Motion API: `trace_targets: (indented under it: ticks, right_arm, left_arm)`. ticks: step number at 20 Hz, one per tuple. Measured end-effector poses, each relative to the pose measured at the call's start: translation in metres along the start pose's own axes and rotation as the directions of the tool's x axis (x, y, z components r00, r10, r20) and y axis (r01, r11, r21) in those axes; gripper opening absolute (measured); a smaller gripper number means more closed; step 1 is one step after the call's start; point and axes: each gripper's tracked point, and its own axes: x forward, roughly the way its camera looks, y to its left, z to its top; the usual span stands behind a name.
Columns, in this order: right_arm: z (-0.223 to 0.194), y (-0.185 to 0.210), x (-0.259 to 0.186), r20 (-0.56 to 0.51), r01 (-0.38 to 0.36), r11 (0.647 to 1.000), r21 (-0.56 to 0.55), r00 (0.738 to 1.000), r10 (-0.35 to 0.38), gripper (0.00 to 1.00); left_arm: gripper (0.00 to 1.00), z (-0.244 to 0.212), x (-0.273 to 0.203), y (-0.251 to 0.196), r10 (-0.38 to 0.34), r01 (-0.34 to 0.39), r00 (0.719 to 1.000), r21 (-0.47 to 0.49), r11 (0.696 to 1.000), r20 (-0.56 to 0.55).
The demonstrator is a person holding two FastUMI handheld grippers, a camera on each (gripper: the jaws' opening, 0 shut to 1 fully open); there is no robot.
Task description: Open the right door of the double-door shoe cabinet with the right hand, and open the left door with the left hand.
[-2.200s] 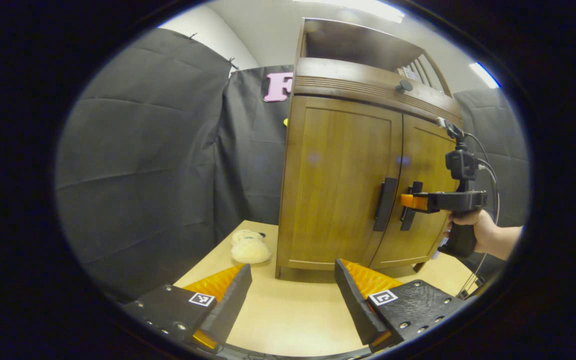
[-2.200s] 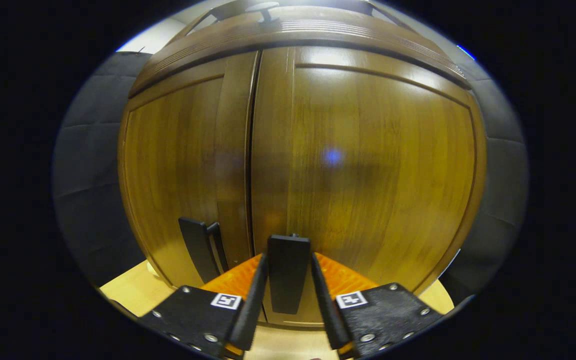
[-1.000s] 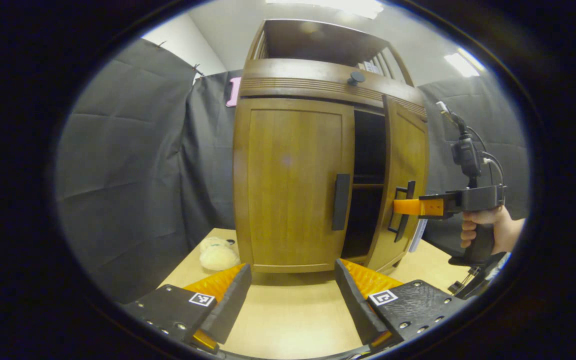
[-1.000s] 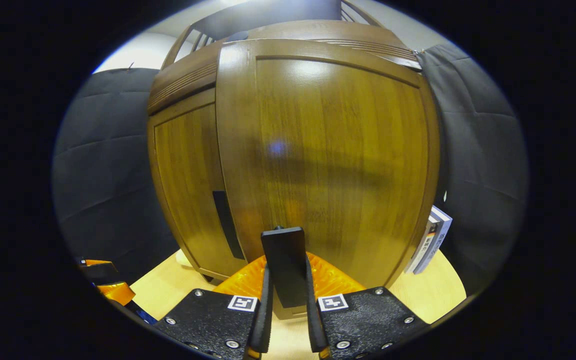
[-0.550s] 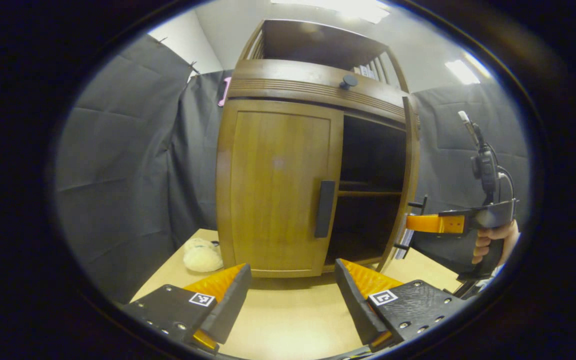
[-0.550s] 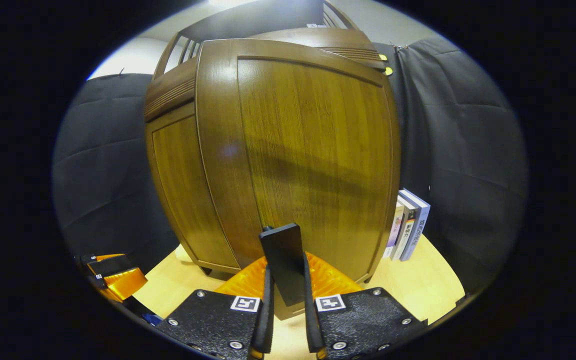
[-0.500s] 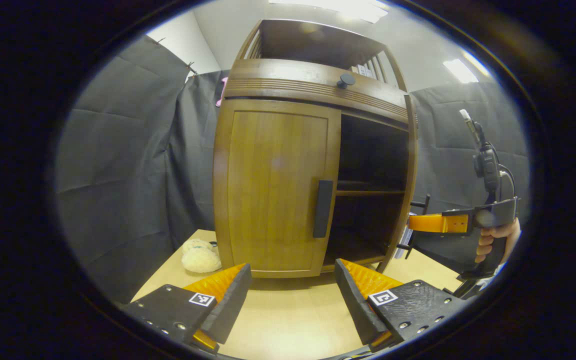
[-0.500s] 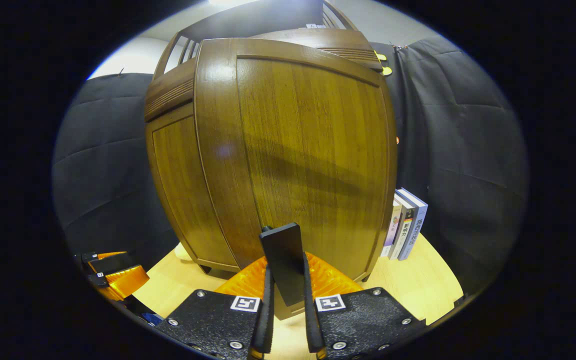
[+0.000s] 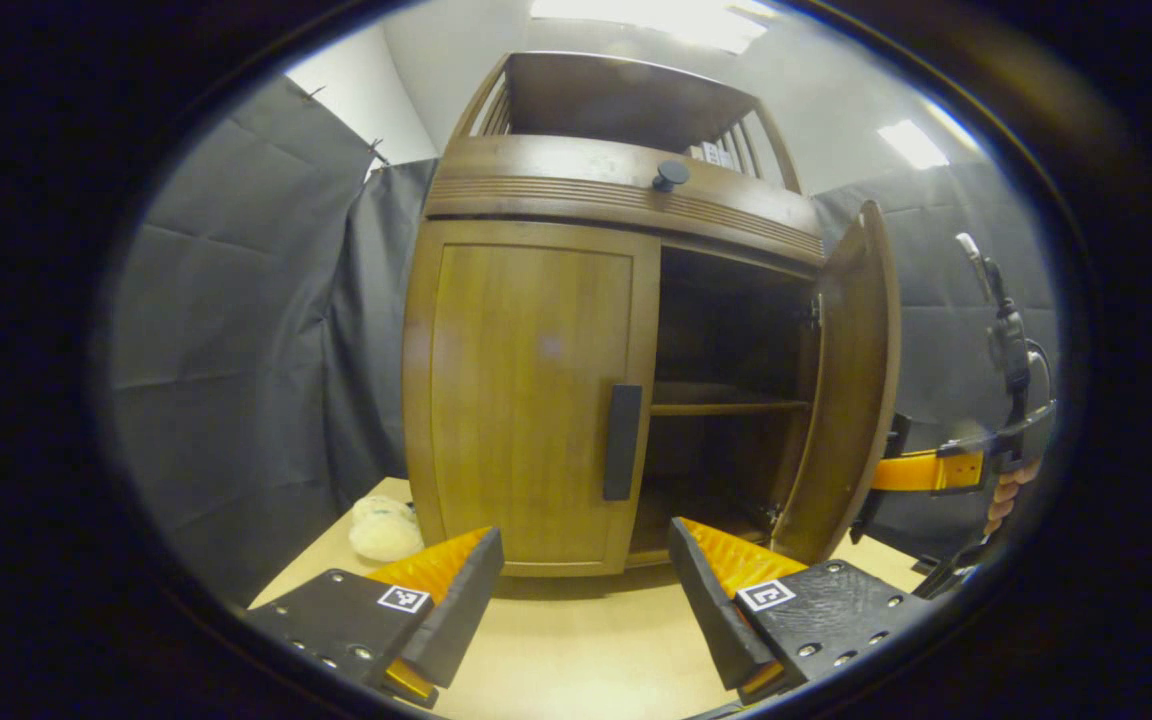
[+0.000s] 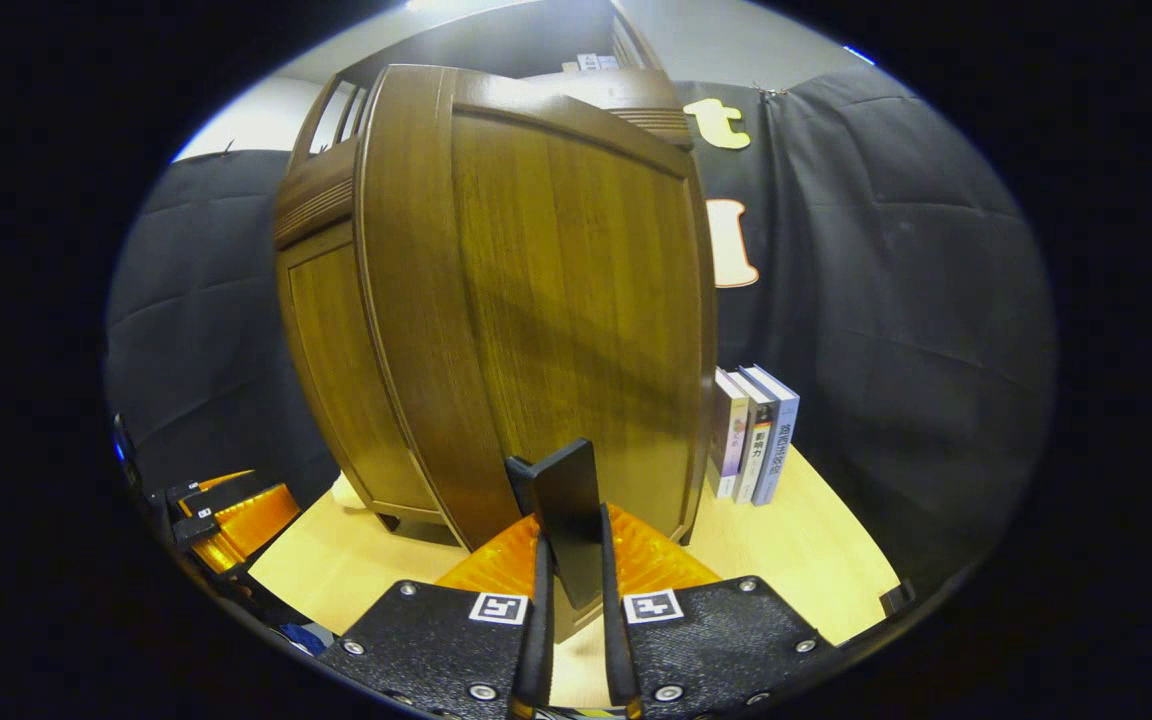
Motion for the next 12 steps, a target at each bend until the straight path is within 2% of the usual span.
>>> trace_targets:
  ticks: [2,3,4,6,7,8,9,11,12]
  right_arm:
    - [-0.001,-0.002,0.000,-0.002,0.007,1.000,0.001,1.000,-0.007,0.19]
    - [-0.001,-0.001,0.001,-0.003,-0.006,1.000,-0.001,1.000,0.006,0.18]
    - [0.000,0.000,0.002,-0.002,-0.030,1.000,-0.001,1.000,0.030,0.17]
    - [0.001,-0.003,-0.002,-0.004,-0.065,0.998,0.015,0.998,0.065,0.14]
    - [0.000,-0.014,-0.005,-0.003,-0.073,0.997,0.018,0.997,0.073,0.14]
    - [0.001,-0.023,-0.008,0.003,-0.074,0.997,0.024,0.997,0.074,0.12]
    - [0.002,-0.029,-0.009,0.007,-0.083,0.996,0.032,0.997,0.082,0.13]
    - [0.003,-0.035,-0.008,0.006,-0.143,0.988,0.051,0.990,0.143,0.11]
    - [0.004,-0.040,-0.008,0.005,-0.172,0.984,0.051,0.985,0.172,0.10]
  left_arm:
    - [0.89,0.008,0.011,0.000,0.030,-0.030,1.000,0.005,1.000,-0.006]
    - [0.90,0.007,0.018,-0.005,0.054,-0.054,0.998,0.003,0.999,-0.022]
    - [0.95,0.006,0.022,-0.012,0.069,-0.069,0.997,-0.004,0.998,-0.039]
    - [0.95,0.013,0.020,-0.006,0.104,-0.105,0.993,-0.031,0.994,-0.059]
    - [1.00,0.020,0.022,-0.004,0.121,-0.124,0.991,-0.050,0.991,-0.058]
    - [0.95,0.028,0.025,-0.008,0.139,-0.143,0.989,-0.069,0.987,-0.053]
    - [1.00,0.027,0.024,-0.014,0.161,-0.165,0.986,-0.082,0.983,-0.051]
    - [1.00,0.029,0.021,-0.026,0.206,-0.211,0.977,-0.102,0.972,-0.054]
    - [0.95,0.031,0.019,-0.033,0.227,-0.232,0.972,-0.110,0.966,-0.052]
